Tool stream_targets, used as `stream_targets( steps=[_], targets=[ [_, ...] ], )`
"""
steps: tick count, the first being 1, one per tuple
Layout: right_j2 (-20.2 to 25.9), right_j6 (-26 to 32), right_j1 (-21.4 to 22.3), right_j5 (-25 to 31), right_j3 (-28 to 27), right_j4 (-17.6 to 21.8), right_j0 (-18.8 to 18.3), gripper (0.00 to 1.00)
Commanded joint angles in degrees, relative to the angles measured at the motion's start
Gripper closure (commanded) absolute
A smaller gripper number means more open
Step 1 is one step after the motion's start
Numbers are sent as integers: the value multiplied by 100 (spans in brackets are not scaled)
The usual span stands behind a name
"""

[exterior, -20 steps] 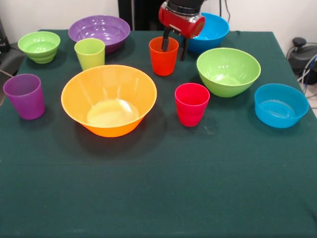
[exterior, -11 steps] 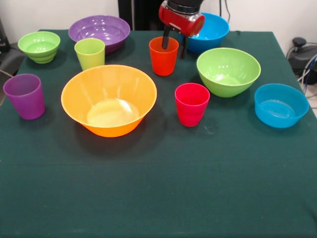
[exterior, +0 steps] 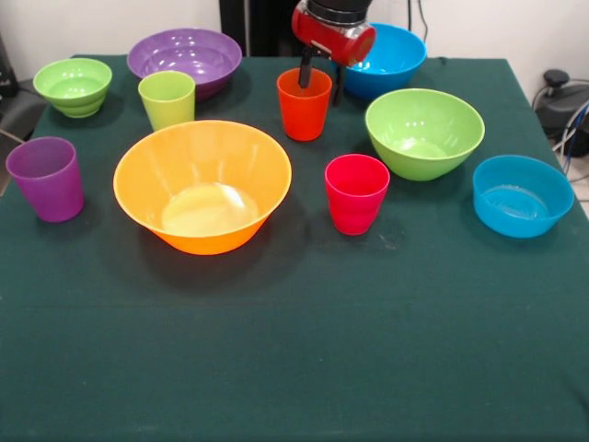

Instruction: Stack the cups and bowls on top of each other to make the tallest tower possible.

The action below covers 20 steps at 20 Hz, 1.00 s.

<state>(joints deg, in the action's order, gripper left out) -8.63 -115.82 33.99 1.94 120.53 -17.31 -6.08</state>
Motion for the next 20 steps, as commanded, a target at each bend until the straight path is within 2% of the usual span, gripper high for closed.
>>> stream_targets(
  steps=[1,12,18,19,20],
  targets=[
    [788,-1066,-488,-188,218,43,-186,0],
    [1021,-1087,-803,-616,129,178,-374,0],
    [999,-887,-829,-975,50,508,-396,0],
    [977,-868,-819,-1001,24,589,-381,100],
    [958,-853,-809,-990,16,600,-369,100]
  ],
)
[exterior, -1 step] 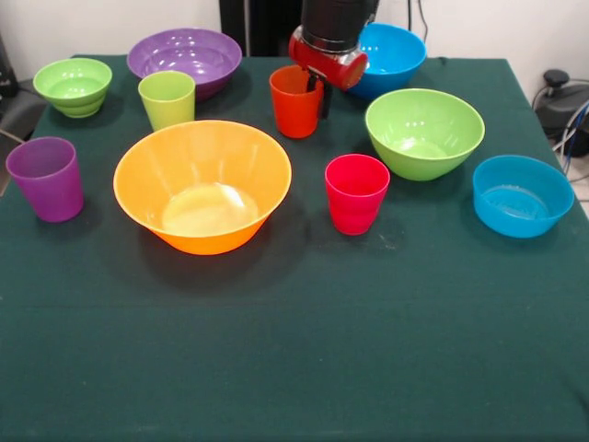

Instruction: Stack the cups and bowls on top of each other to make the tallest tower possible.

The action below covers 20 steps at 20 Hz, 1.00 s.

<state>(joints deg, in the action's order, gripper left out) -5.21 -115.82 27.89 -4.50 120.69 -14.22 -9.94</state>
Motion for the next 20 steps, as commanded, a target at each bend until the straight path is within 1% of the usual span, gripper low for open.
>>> stream_targets(
  steps=[1,2,4,6,9,13,17,20],
  targets=[
    [596,-838,-190,-336,-8,302,29,100],
    [576,-824,-180,-325,-16,313,41,100],
    [420,-864,-32,-71,-1,171,185,100],
    [301,-862,107,65,-17,100,298,100],
    [164,-749,140,186,-227,61,414,100],
    [84,-650,225,256,-423,56,537,100],
    [53,-618,467,591,-568,-39,671,100],
    [-16,-605,472,816,-776,-138,775,100]
  ],
)
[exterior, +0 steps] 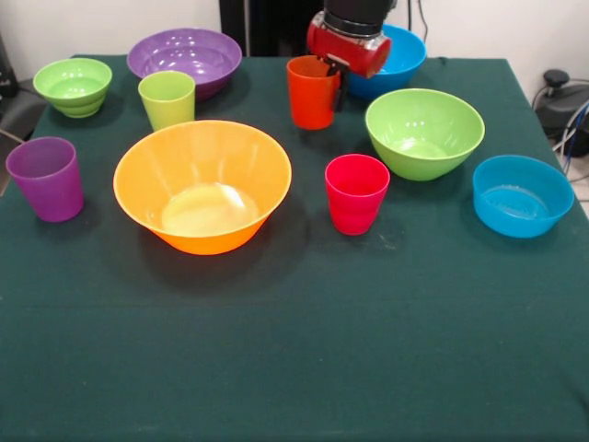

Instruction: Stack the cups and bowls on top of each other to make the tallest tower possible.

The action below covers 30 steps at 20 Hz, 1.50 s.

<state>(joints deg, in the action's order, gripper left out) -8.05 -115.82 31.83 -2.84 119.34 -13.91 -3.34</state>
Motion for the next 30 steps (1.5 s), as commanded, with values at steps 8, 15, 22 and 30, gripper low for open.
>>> stream_targets(
  steps=[8,15,22,30],
  targets=[
    [-116,-831,-173,1138,-1284,-491,557,100],
    [-429,-1003,-533,1718,-1961,-778,865,100],
    [-900,-1173,-610,2700,-2499,-853,1186,100],
    [-1272,-1291,-523,3485,-2537,-720,1383,100]
  ],
)
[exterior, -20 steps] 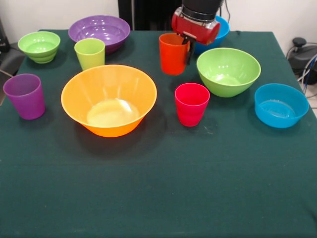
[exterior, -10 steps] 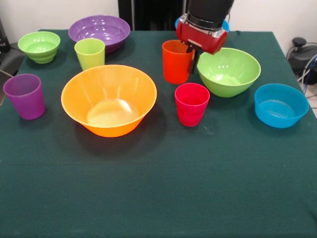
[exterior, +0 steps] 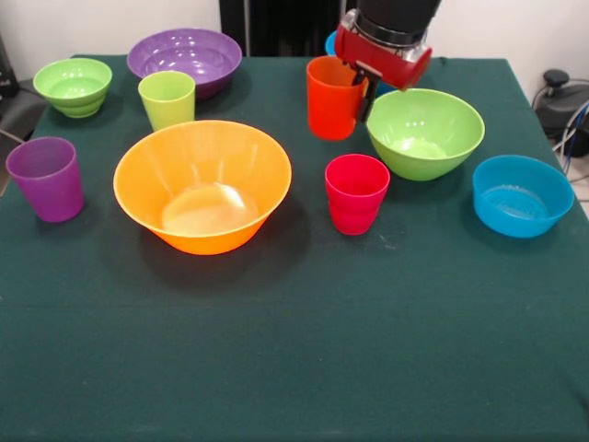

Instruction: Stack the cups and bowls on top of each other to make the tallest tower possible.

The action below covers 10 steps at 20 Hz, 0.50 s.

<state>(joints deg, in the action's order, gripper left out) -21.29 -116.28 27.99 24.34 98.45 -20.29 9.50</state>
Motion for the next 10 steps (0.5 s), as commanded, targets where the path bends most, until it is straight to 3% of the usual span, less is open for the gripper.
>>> stream_targets(
  steps=[1,10],
  targets=[
    [39,-1240,-120,839,-470,-75,93,100],
    [75,-1262,-24,939,-563,-154,96,100]
  ],
)
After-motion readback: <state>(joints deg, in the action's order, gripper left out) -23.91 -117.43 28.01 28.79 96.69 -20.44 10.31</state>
